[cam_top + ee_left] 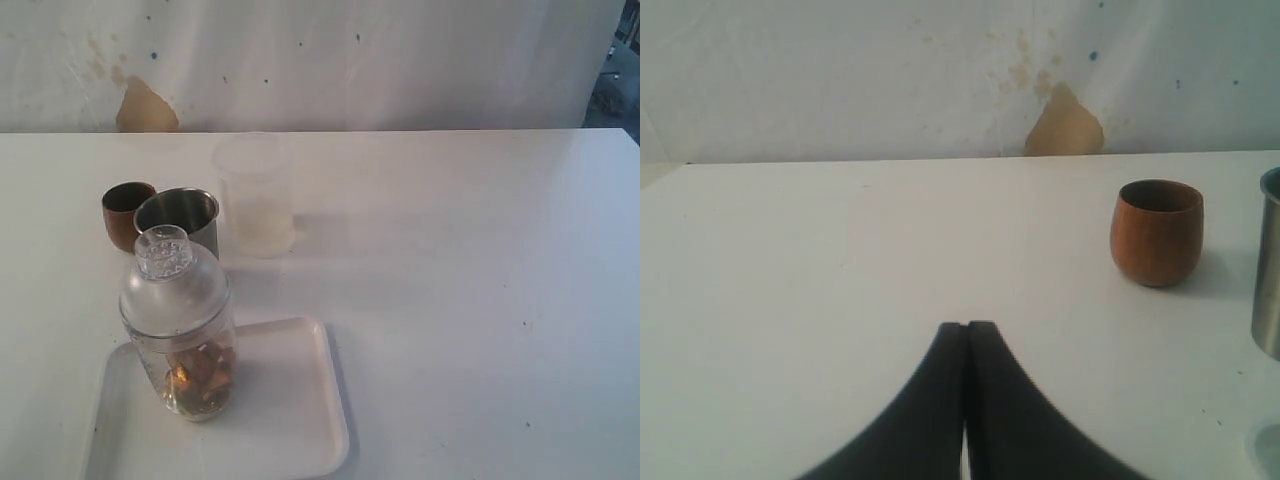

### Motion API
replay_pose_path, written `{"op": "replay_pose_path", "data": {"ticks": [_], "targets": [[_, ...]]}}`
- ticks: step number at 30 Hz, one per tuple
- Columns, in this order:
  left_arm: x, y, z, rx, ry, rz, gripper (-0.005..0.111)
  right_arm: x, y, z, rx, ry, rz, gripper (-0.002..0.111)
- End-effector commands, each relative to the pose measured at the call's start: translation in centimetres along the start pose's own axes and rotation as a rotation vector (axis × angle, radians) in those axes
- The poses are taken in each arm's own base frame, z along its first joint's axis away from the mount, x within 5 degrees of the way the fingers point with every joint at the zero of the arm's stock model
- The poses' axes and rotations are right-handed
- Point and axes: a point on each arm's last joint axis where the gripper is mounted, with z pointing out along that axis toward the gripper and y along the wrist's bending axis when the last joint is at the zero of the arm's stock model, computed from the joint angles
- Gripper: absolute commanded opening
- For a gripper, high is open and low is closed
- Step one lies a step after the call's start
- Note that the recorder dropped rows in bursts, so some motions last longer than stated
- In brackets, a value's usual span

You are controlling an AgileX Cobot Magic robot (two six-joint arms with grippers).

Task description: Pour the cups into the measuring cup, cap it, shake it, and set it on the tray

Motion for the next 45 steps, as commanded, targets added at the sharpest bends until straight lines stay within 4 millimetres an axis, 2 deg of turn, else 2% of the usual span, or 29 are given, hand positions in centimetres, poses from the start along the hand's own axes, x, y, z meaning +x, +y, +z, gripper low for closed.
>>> {"op": "replay_pose_path", "data": {"ticks": [1,17,24,28,34,35,40,45], "targets": [[0.1,0.0,0.0,-0.001,-0.008,0.004,0.0,0.0,0.0,-0.1,0.002,0.009,0.024,0.001],[0.1,0.0,0.0,-0.001,-0.008,0.004,0.0,0.1,0.0,-0.1,-0.002,0.013,0.044,0.001],[0.1,0.0,0.0,-0.001,-0.008,0.004,0.0,0.8,0.3,0.2,0.015,0.037,0.06,0.001],[0.1,0.0,0.0,-0.001,-0.008,0.004,0.0,2.4,0.9,0.8,0.114,0.065,0.056,0.001],[0.1,0.0,0.0,-0.001,-0.008,0.004,0.0,5.2,1.6,2.3,0.213,0.094,-0.386,0.001],[0.1,0.0,0.0,-0.001,-0.008,0.004,0.0,5.7,1.6,2.6,0.227,0.096,-0.415,0.001],[0.1,0.0,0.0,-0.001,-0.008,0.004,0.0,9.0,0.0,3.8,0.408,0.082,-0.34,0.0],[0.1,0.0,0.0,-0.001,-0.008,0.004,0.0,14.2,-2.5,4.3,0.52,0.096,-0.296,0.0]]}}
